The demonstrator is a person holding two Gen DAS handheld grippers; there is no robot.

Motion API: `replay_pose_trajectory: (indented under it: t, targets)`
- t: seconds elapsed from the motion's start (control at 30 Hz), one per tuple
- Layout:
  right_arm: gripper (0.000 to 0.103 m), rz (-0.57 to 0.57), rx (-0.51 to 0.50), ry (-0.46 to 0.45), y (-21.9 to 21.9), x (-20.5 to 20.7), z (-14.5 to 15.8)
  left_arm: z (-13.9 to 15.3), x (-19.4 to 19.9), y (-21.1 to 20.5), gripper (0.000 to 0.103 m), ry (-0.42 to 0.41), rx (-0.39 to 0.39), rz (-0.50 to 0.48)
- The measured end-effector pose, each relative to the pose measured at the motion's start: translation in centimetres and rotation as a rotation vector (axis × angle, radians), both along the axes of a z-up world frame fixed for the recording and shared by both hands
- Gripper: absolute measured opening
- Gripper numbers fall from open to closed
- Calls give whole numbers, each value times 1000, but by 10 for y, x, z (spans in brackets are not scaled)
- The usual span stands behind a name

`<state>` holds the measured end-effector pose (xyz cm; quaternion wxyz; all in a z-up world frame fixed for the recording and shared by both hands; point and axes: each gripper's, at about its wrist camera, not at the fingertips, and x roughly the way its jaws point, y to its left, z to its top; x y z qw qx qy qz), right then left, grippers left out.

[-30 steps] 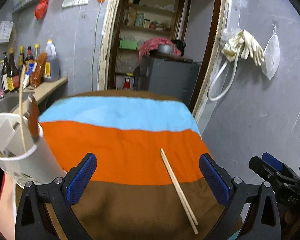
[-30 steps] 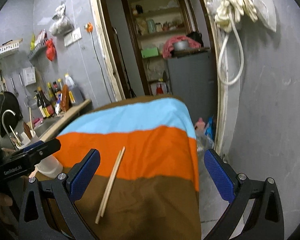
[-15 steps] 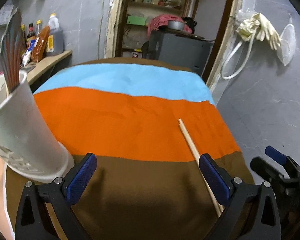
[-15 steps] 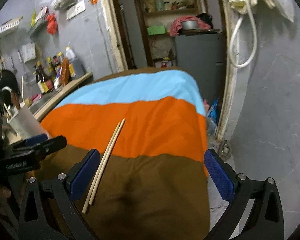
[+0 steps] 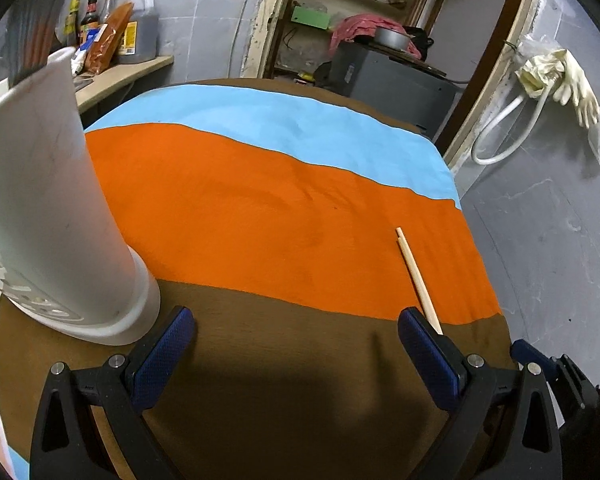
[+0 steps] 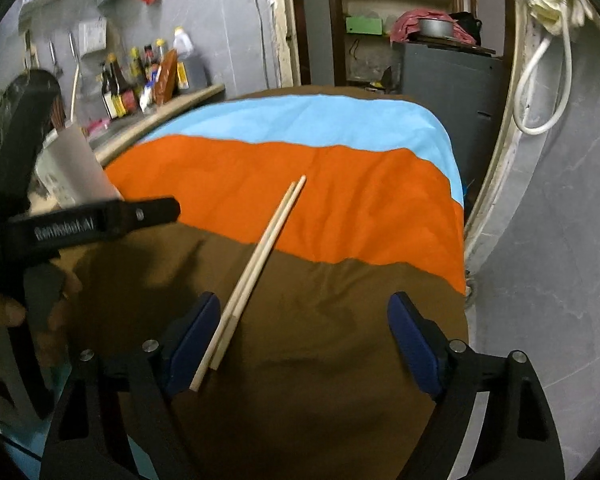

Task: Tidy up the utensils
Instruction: 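Grasp one chopstick with the left gripper while the right grasps the other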

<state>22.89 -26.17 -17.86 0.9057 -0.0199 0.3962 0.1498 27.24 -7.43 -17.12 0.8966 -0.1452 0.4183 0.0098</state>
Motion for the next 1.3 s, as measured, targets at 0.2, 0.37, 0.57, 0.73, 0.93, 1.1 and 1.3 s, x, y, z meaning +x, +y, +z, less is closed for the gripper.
replay_pose_trajectory:
  t: [0.2, 0.37, 0.57, 0.73, 0.93, 1.1, 1.3]
  targets:
    - [79, -16, -86, 19, 8, -6, -2, 0, 1, 1, 103, 8, -7, 5]
    - [79, 13, -143, 30, 18, -11, -2, 0, 2, 3, 103, 10, -14, 9]
    - [78, -48, -220, 17, 21, -8, 2, 0, 5, 4, 103, 11, -20, 10]
    - [34, -38, -258, -10, 25, -5, 7, -2, 6, 2, 102, 12, -46, -11]
    - [14, -54, -183, 13, 11, -5, 7, 1, 4, -5, 100, -10, -73, -71]
    - [5, -102, -117, 42, -7, -3, 2, 2, 8, -16, 89, -9, -109, -144]
    - [4, -175, -43, 98, -25, -10, -4, -1, 18, -34, 67, 13, -155, -236]
